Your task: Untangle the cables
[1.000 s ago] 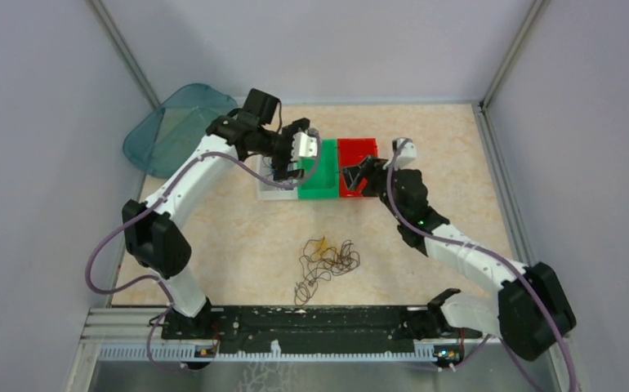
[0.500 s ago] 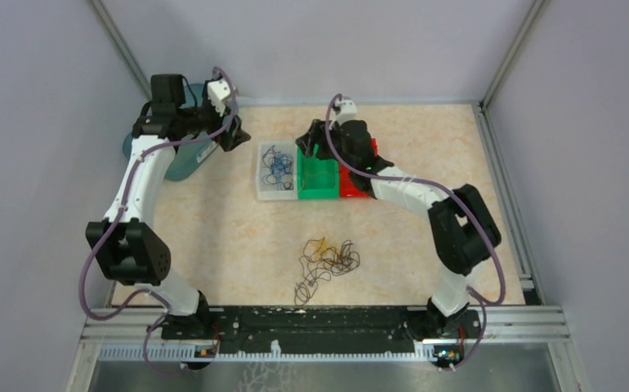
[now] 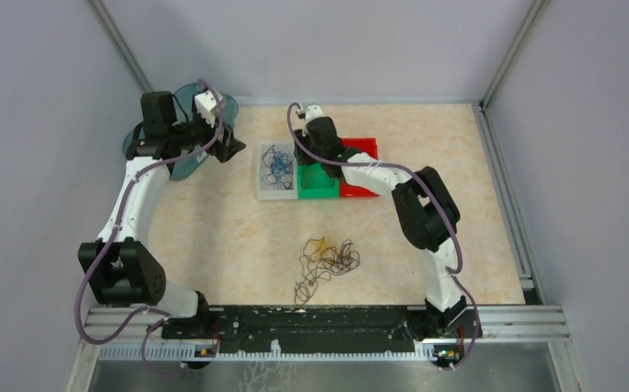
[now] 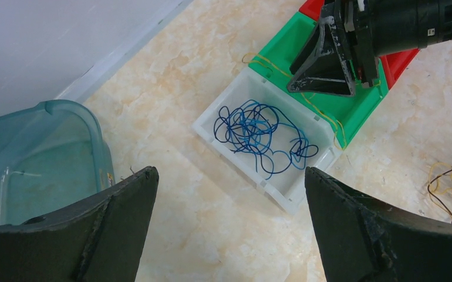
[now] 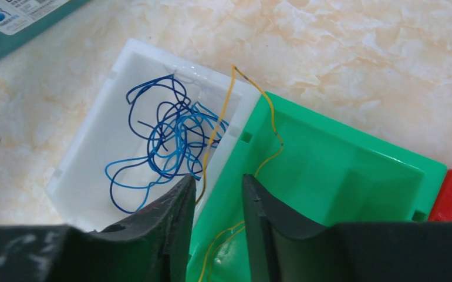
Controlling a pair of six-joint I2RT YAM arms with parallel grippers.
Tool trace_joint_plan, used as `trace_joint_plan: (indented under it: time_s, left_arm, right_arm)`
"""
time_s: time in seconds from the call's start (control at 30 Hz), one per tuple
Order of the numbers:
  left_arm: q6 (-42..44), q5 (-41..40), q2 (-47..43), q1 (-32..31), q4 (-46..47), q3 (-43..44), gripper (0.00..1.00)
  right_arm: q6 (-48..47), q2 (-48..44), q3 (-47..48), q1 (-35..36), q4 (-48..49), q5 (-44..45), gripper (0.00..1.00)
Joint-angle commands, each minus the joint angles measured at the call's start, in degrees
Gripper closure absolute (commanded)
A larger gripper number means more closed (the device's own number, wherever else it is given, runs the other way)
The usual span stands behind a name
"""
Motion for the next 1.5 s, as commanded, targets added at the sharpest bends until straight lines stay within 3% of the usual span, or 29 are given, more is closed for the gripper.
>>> trace_joint_plan:
  time_s: [0.0, 0.2, 0.6, 1.17, 1.23, 1.33, 1.47]
  left_arm:
    - [-1.29, 0.98, -3.08, 0.61, 4.21, -2.60, 0.01]
    - [-0.72, 0.10, -4.95, 1.00, 5.76, -4.95, 0.01]
    - [-1.76, 1.15, -5.12, 1.21, 7.20, -5.11, 0.01]
    - [-1.83, 1.45, -5.12, 1.80, 8.92, -5.76, 0.01]
    - [-2.01, 1.73, -5.10, 2.04, 9.32, -5.76, 0.01]
    - [-2.52, 2.30, -5.03, 2.19, 9.69, -5.84, 0.01]
    - [-3.12, 3.03, -5.25, 2.26, 9.87, -5.88, 0.01]
  right_arm:
    - [-3.12, -0.27, 3.96, 0.56, 0.11, 4.14, 0.70]
    - [-2.51, -1.43, 2.35, -0.32, 0.83, 4.63, 1.00]
    - [-7.13, -3.27, -3.50, -1.22, -0.95, 8.49, 1.00]
    - [-7.78, 8.32, 3.70, -1.10, -5.82, 7.06, 1.00]
    - [-7.72, 8.01, 3.99, -1.13, -6.30, 7.21, 0.83]
    - [-7.14, 5.99, 4.49, -1.11, -7.08, 7.40, 0.64]
    - [-6.82, 1.97, 5.17, -1.13, -6.90, 7.25, 0.56]
